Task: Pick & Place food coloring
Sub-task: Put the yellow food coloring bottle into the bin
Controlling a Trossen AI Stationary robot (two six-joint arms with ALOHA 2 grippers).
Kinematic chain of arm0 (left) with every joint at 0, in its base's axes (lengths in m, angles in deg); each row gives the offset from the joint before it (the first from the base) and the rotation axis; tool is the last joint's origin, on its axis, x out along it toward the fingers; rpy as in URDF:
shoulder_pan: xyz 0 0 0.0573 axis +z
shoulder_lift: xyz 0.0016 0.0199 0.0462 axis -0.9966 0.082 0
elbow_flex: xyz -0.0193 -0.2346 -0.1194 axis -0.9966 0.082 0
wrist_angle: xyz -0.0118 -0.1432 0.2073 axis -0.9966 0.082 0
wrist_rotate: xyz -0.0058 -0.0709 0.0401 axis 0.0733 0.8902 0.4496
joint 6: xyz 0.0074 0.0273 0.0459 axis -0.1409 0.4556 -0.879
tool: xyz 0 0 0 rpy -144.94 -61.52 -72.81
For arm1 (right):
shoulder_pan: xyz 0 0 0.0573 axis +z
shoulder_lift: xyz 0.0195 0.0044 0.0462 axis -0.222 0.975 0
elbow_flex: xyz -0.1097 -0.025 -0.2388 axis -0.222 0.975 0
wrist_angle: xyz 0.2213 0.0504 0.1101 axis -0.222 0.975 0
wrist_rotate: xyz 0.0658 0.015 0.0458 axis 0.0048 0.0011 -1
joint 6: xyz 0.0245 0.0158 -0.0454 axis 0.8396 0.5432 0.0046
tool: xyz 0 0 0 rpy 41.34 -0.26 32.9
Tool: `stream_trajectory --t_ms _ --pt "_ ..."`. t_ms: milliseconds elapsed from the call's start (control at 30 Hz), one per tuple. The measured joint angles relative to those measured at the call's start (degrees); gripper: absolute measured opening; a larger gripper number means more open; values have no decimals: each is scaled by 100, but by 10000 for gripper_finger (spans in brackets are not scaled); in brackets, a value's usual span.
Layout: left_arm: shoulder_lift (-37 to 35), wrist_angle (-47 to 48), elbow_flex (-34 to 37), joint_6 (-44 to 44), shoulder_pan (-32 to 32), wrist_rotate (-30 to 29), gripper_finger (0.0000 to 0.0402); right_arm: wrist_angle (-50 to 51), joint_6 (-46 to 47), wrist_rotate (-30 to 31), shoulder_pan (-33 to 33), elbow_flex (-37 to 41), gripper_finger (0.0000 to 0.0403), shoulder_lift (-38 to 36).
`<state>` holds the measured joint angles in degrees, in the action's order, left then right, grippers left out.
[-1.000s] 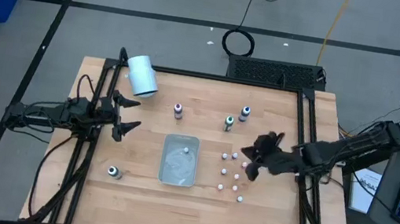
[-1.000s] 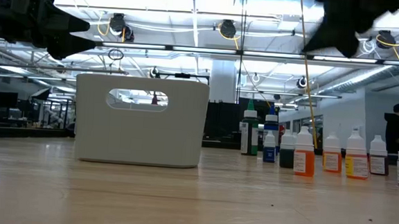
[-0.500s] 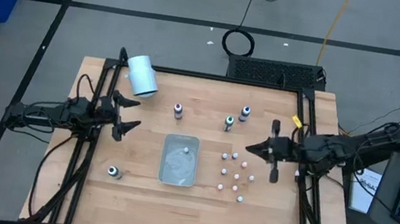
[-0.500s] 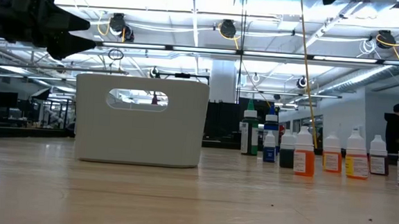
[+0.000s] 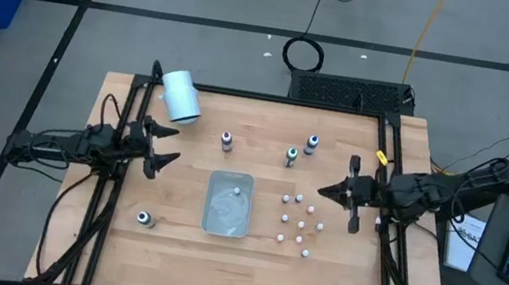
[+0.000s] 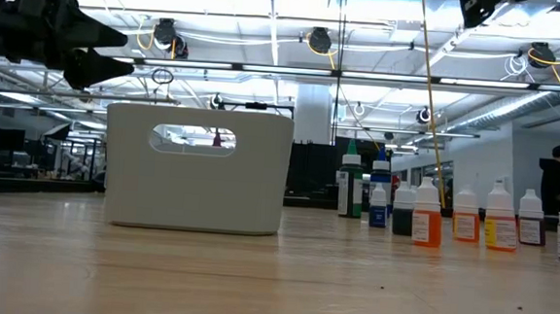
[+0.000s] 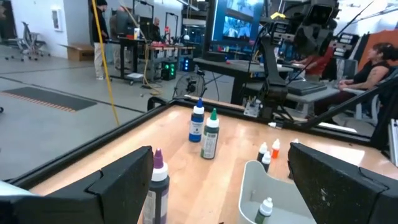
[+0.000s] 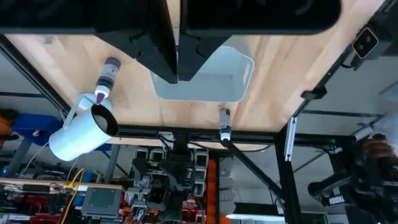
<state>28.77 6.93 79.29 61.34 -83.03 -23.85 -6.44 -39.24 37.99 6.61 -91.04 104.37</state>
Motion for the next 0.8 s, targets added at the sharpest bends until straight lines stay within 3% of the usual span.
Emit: stream_trajectory --t_ms 200,400,667,800 --pt "0 32 -1 -30 0 0 365 236 148 296 0 -95 101 538" --pt "0 82 0 -30 2 -2 365 1985 1270 275 -137 -676 181 1720" --pt "0 83 0 -33 2 -4 365 4411 1989 -330 -325 -2290 178 3598" --pt "0 208 0 -34 0 -4 365 4790 2370 -907 -497 -2466 167 4111"
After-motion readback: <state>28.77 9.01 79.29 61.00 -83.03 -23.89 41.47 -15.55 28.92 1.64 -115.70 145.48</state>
